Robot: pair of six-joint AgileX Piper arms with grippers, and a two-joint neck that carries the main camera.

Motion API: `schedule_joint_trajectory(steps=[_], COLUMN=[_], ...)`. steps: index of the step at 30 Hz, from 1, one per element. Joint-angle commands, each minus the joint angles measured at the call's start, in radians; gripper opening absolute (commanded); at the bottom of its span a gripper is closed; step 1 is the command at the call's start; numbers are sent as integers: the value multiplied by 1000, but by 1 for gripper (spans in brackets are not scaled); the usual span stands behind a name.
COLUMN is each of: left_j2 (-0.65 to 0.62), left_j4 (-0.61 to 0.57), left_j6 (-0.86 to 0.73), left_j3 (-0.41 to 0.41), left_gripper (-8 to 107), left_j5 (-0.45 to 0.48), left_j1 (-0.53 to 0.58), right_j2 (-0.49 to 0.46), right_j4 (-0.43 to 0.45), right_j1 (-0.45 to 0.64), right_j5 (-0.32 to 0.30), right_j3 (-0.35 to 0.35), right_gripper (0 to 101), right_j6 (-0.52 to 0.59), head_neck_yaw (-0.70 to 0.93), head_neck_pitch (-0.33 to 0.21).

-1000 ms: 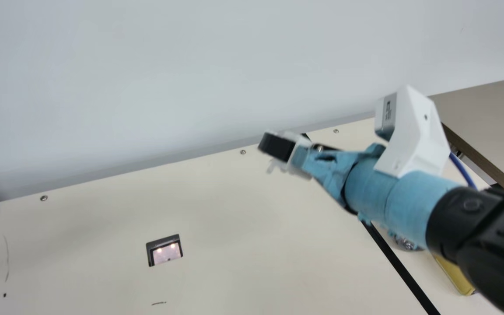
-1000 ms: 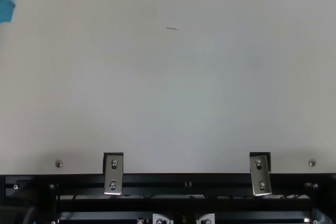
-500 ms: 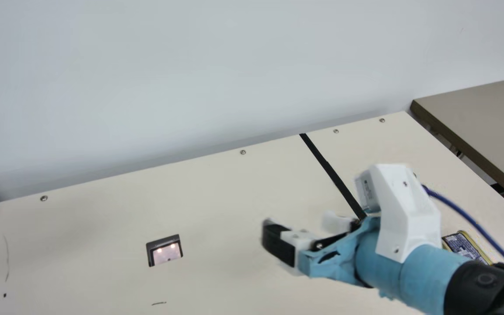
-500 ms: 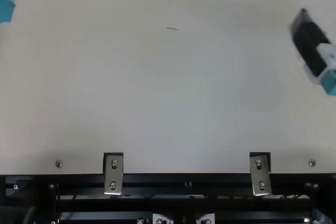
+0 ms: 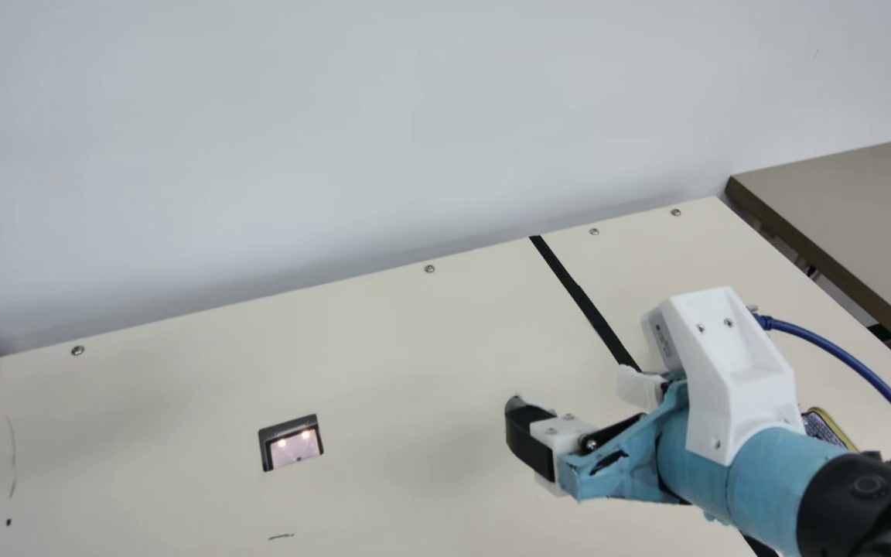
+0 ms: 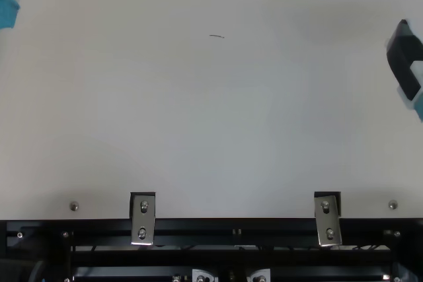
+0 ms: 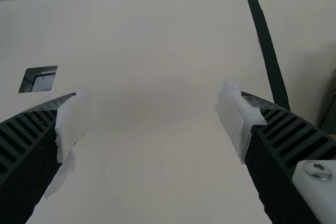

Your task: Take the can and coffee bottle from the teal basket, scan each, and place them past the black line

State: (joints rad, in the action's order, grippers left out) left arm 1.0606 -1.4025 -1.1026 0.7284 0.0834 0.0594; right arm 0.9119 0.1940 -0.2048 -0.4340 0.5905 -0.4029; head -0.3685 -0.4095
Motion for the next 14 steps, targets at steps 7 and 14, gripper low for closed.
schedule_joint_trajectory(steps=[7, 14], left_j2=[0, 0], left_j4=[0, 0], left_j6=[0, 0], left_j3=[0, 0], left_gripper=[90, 90], left_j5=[0, 0], left_j1=[0, 0], right_j2=[0, 0], right_j4=[0, 0], right_j1=[0, 0], right_j5=[0, 0], right_j3=[0, 0], right_gripper=[101, 101], right_j6=[0, 0], head_neck_yaw=[5, 5], head_neck_pitch=[-24, -24])
